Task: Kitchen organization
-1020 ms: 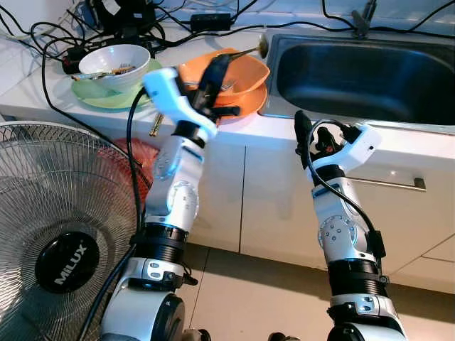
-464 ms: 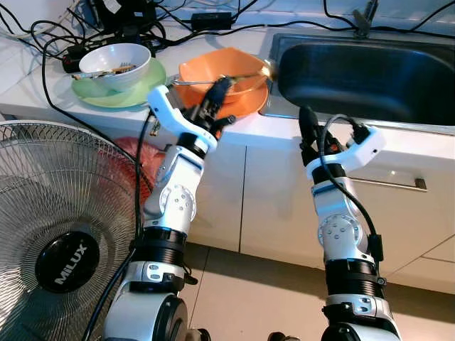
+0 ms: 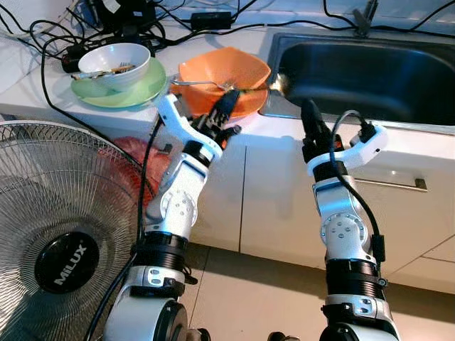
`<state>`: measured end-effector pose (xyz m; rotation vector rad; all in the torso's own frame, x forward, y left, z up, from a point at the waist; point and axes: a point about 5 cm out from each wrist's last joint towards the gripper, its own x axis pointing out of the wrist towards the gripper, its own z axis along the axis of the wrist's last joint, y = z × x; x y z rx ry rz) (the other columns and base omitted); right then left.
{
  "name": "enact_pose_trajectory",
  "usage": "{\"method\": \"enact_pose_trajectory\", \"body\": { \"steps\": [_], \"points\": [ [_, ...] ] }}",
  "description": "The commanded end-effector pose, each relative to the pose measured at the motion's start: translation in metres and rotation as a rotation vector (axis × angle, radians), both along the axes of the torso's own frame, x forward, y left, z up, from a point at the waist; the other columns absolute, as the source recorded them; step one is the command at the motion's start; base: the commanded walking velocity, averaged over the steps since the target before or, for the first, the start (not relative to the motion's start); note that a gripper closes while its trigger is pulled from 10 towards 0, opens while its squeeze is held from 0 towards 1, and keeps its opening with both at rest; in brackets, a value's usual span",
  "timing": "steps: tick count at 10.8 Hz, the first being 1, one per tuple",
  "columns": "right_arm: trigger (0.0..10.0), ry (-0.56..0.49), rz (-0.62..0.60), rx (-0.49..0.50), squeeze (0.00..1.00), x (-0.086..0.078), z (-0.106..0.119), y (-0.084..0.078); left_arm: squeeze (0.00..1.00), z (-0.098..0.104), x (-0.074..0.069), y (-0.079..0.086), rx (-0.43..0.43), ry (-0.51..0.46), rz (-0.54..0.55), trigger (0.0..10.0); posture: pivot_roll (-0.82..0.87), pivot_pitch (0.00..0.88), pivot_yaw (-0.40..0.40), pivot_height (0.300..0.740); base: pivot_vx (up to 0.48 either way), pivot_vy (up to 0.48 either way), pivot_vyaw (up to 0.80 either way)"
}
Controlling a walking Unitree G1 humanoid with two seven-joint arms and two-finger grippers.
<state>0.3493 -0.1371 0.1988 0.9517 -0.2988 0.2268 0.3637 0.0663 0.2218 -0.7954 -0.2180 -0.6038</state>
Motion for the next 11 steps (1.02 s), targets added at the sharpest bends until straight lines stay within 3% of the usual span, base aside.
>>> {"method": "enact_pose_trajectory", "body": {
  "steps": [1, 4, 11],
  "points": [
    [10.0, -0.029, 0.023, 0.022, 0.00, -0.002, 0.006, 0.002, 0.00, -0.004, -0.007, -0.017, -0.044, 0.007, -0.060, 10.0, 0.04, 0.125, 0.063, 0.740, 0.000, 0.000, 0.00],
    [10.0, -0.045, 0.044, 0.040, 0.00, -0.003, 0.009, 0.003, 0.00, 0.000, -0.011, -0.025, -0.183, 0.028, -0.144, 10.0, 0.04, 0.113, 0.064, 0.740, 0.000, 0.000, 0.00],
    [10.0, -0.094, 0.151, 0.144, 0.00, -0.007, 0.014, 0.009, 0.00, 0.004, -0.019, -0.049, -0.287, 0.063, -0.285, 10.0, 0.04, 0.136, 0.056, 0.740, 0.000, 0.000, 0.00]
  ]
}}
